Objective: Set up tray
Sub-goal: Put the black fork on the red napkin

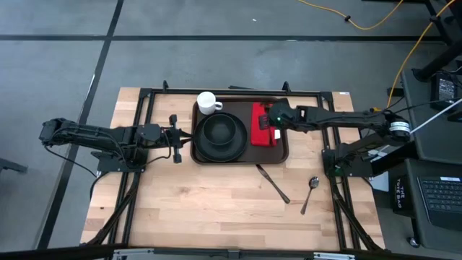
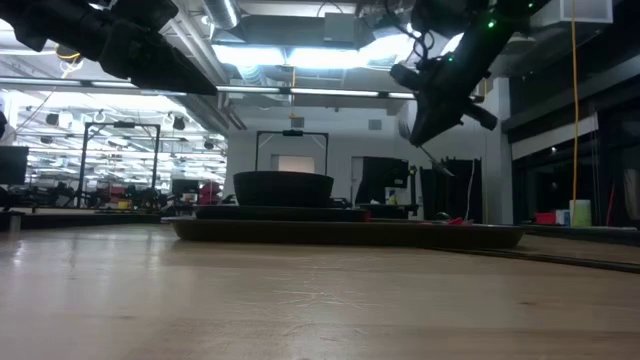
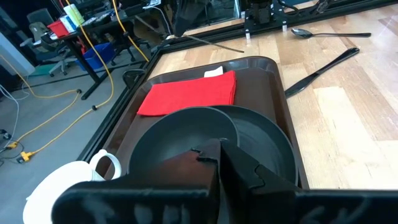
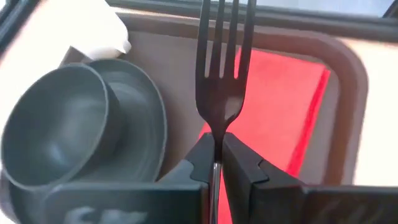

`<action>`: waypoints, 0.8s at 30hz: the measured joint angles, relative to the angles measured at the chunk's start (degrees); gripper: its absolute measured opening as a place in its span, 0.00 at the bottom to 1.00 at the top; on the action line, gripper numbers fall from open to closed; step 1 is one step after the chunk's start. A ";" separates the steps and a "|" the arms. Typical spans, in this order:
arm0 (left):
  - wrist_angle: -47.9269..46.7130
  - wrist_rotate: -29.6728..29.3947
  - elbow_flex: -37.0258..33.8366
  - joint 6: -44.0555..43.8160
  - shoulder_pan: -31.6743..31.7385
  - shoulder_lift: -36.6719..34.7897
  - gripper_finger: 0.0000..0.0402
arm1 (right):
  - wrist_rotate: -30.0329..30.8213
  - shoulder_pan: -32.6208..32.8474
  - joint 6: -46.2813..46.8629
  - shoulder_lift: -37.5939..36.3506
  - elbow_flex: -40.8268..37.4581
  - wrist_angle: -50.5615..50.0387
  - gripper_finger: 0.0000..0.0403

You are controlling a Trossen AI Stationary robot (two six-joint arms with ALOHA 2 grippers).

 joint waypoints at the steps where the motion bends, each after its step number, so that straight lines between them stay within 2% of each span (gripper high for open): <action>1: 0.01 0.01 0.00 0.00 0.00 -0.01 0.01 | -0.99 -0.67 0.19 0.39 0.00 0.58 0.06; 12: 0.00 0.00 0.00 0.00 -0.01 0.00 0.01 | -8.29 -6.76 1.79 4.38 0.03 2.41 0.06; 16: 0.00 0.00 0.00 0.00 -0.01 -0.02 0.00 | -9.73 -7.61 1.75 5.99 2.83 1.48 0.06; 24: 0.02 0.00 0.00 0.00 0.01 0.00 0.00 | -10.33 -10.28 2.18 12.50 15.67 -13.96 0.06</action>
